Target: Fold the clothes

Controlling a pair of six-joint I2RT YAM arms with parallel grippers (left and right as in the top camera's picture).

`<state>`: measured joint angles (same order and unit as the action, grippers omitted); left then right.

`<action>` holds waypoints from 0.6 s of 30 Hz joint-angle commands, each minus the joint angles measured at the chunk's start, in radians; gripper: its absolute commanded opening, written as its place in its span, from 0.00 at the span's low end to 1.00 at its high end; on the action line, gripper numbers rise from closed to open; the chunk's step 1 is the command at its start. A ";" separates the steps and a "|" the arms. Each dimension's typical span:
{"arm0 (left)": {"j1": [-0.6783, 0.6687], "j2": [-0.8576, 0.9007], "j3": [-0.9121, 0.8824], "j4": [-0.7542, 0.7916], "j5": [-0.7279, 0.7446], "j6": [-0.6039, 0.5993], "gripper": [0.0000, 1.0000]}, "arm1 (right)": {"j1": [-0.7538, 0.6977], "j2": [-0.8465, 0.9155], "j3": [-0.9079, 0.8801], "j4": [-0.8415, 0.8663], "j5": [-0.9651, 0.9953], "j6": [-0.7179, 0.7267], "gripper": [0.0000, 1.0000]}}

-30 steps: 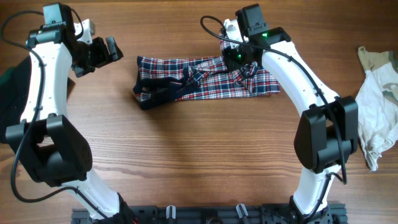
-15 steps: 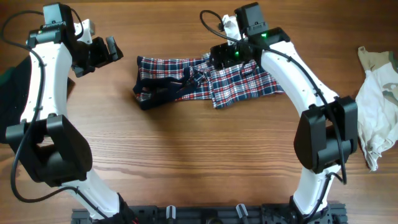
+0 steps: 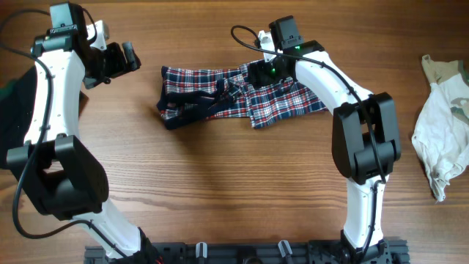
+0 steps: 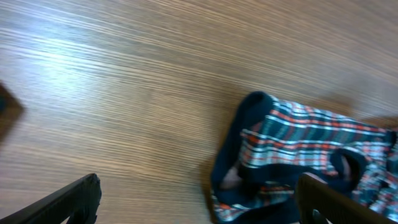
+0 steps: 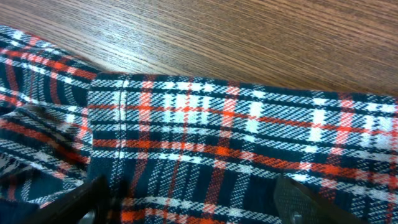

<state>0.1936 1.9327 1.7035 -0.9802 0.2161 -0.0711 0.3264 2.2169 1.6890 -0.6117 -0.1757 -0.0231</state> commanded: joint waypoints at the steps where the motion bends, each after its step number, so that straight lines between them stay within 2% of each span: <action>1: 0.003 0.010 -0.005 0.000 -0.175 0.019 1.00 | 0.006 -0.028 0.012 -0.007 -0.040 0.000 0.85; 2: 0.003 0.010 -0.005 0.000 -0.232 0.019 1.00 | 0.006 -0.059 0.024 -0.015 -0.026 0.000 0.85; 5: 0.003 0.010 -0.005 0.007 -0.233 0.019 1.00 | 0.004 -0.186 0.045 -0.077 0.135 0.001 0.88; 7: 0.003 0.010 -0.005 0.007 -0.233 0.019 1.00 | -0.005 -0.254 0.045 -0.190 0.275 0.014 0.89; 9: 0.003 0.010 -0.005 0.020 -0.222 0.011 1.00 | -0.024 -0.257 0.037 -0.291 0.314 0.031 0.88; 11: 0.000 0.010 -0.005 0.023 -0.073 0.011 1.00 | -0.047 -0.245 -0.013 -0.309 0.306 0.053 0.88; 13: 0.000 0.010 -0.005 0.026 0.099 0.011 1.00 | -0.057 -0.225 -0.071 -0.271 0.260 0.053 0.87; 15: -0.002 0.011 -0.006 0.016 0.197 0.011 1.00 | -0.058 -0.202 -0.150 -0.164 0.212 0.053 0.87; 18: -0.024 0.019 -0.006 -0.027 0.199 0.010 1.00 | -0.058 -0.188 -0.261 0.003 0.158 0.052 0.89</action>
<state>0.1894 1.9327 1.7035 -0.9810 0.3370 -0.0650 0.2649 2.0071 1.4754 -0.6540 0.0422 0.0120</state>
